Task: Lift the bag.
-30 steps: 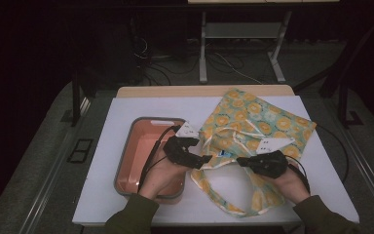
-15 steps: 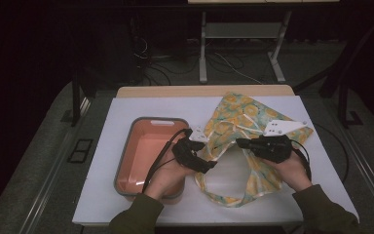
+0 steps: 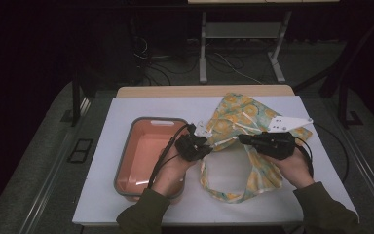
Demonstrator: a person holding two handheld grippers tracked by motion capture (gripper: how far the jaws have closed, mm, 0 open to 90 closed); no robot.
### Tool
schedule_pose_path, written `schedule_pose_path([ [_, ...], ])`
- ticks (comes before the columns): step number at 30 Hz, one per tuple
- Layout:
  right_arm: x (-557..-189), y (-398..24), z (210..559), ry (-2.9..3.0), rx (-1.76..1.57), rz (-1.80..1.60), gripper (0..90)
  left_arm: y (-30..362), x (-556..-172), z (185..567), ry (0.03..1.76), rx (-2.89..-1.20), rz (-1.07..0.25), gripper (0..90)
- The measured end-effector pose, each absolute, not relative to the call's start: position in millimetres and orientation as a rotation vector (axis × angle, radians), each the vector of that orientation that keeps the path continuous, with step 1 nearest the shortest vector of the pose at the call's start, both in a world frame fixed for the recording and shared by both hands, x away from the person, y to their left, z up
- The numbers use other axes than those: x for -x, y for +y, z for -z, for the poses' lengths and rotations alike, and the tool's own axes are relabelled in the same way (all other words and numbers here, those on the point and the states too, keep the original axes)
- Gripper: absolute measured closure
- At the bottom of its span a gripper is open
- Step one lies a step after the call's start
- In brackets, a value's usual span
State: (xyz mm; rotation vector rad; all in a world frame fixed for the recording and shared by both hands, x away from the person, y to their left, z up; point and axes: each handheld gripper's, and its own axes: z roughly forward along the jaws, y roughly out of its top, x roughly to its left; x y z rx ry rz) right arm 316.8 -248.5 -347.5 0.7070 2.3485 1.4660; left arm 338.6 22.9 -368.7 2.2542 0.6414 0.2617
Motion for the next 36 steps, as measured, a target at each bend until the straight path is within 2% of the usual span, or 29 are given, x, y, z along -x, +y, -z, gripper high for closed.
schedule_pose_path([
  [6,-314.1,-258.2,359.7,2.383,-0.76,-1.396,87.4,31.9,-341.3,362.8,0.679,-2.16,-0.282,89.7],
  [8,-309.8,-259.8,365.0,2.398,-0.783,-1.364,81.2,31.2,-341.3,361.0,0.678,-2.144,-0.291,89.7],
  [10,-304.0,-261.7,370.4,2.422,-0.821,-1.366,70.1,30.5,-341.4,359.6,0.68,-2.137,-0.293,89.7],
  [14,-286.5,-259.5,377.8,2.466,-0.844,-1.373,55.6,30.4,-341.5,359.3,0.678,-2.132,-0.287,89.7],
  [16,-277.1,-256.6,380.7,2.471,-0.853,-1.328,44.8,30.7,-340.9,358.9,0.682,-2.126,-0.285,89.7],
  [18,-268.4,-255.1,385.3,2.475,-0.857,-1.278,39.0,31.6,-340.9,358.2,0.688,-2.124,-0.284,89.7],
  [22,-252.7,-254.8,399.9,2.518,-0.862,-1.177,34.7,33.0,-341.3,358.0,0.693,-2.116,-0.277,89.7],
  [23,-249.6,-255.2,404.6,2.534,-0.876,-1.148,34.8,33.1,-341.5,358.2,0.694,-2.113,-0.273,89.7],
  [24,-247.3,-255.7,409.5,2.544,-0.878,-1.119,38.8,33.2,-341.7,358.3,0.693,-2.112,-0.271,89.7],
  [26,-246.4,-258.5,416.9,2.556,-0.872,-1.047,62.5,32.9,-342.0,358.5,0.691,-2.112,-0.26,89.7],
  [27,-248.7,-261.4,417.9,2.55,-0.88,-1.03,71.3,32.9,-342.0,358.5,0.69,-2.113,-0.263,89.7],
  [28,-251.6,-264.5,417.5,2.539,-0.887,-1.027,79.1,33.1,-342.1,358.4,0.693,-2.113,-0.262,89.7],
  [30,-257.7,-271.7,414.5,2.509,-0.887,-1.024,87.9,34.3,-342.7,358.2,0.694,-2.11,-0.262,89.7],
  [36,-279.4,-288.8,401.9,2.399,-0.912,-1.062,89.4,37.7,-345.6,356.4,0.711,-2.081,-0.265,89.7],
])
